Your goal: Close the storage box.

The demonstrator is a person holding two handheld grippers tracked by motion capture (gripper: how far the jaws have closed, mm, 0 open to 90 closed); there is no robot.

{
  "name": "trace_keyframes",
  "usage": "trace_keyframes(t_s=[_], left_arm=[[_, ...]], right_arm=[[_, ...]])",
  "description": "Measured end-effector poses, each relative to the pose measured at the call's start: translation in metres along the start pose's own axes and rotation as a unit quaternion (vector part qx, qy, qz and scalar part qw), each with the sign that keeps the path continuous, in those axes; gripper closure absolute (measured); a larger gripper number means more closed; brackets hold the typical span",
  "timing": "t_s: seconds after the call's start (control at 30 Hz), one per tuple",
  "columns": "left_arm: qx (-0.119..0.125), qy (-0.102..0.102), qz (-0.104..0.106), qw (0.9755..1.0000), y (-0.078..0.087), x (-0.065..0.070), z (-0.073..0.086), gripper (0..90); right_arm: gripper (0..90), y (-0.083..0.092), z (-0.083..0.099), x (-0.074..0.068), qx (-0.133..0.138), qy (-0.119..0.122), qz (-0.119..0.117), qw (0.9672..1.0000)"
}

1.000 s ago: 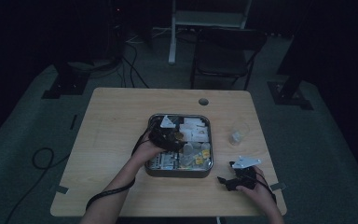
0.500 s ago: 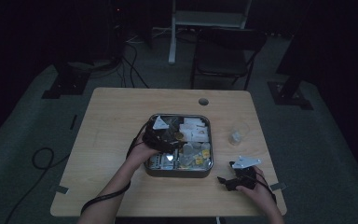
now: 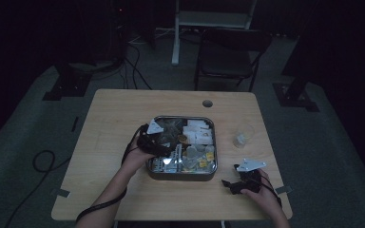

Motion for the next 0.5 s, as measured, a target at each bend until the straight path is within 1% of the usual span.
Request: trace_keyframes(t_s=[0.17,0.5], left_arm=[[0.001,0.017,-0.011,0.9998,0.01,-0.009,0.01,1.7],[0.008,0.04,-0.029,0.9987,0.029,-0.024,0.029,1.7]], right_arm=[[13.5,0.0,0.0,0.0,0.0,0.0,0.0,1.0],[13.5,0.0,0.0,0.0,0.0,0.0,0.0,1.0]])
Point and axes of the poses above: each handheld gripper's, and its own axes: y roughly backward along the jaws, z roughly out of its underside, x roughly to its right, the point moved 8 cm from there along -y, roughly forward along the jaws, and after that the axes turned 13 degrees about -y, right-handed, at the moved point
